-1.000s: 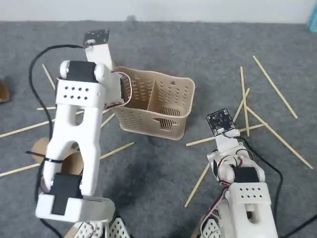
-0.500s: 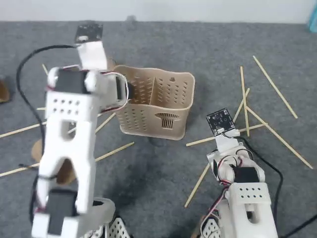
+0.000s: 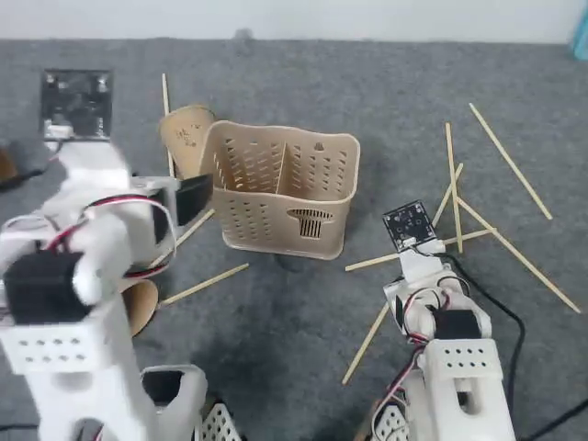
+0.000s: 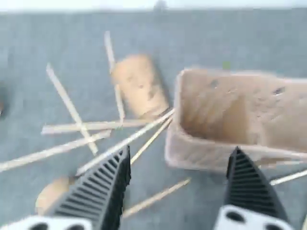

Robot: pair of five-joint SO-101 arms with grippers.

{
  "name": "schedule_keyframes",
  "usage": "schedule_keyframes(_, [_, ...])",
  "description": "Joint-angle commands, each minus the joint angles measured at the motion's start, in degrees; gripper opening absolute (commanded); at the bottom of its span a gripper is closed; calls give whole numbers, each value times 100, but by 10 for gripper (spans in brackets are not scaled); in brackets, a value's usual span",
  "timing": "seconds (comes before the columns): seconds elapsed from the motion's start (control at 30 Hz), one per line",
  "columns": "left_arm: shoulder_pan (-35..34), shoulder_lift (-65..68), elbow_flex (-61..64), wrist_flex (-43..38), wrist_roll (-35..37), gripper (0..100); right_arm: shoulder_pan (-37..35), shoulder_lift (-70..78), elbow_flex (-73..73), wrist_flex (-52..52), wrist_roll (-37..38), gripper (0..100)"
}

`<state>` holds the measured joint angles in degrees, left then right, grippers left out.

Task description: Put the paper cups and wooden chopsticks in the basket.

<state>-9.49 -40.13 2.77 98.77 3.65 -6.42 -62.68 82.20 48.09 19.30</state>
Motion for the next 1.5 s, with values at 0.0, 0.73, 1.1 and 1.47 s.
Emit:
schedule_keyframes(0.0, [-800,-132,760,-18,-62,309,22,-145,-273,198,-18,61])
schedule_keyframes(0.73, [-1873,-132,5930,-4185,-18,309,5341,3530,-8686,4611,2374,64])
schedule_keyframes(1.1, [-1873,-132,6246,-4571,-44,309,7222,7670,-12308,4752,2989,154])
schedule_keyframes(1.47, [-1881,-132,6299,-4598,-53,309,7160,9481,-12862,5218,3420,155])
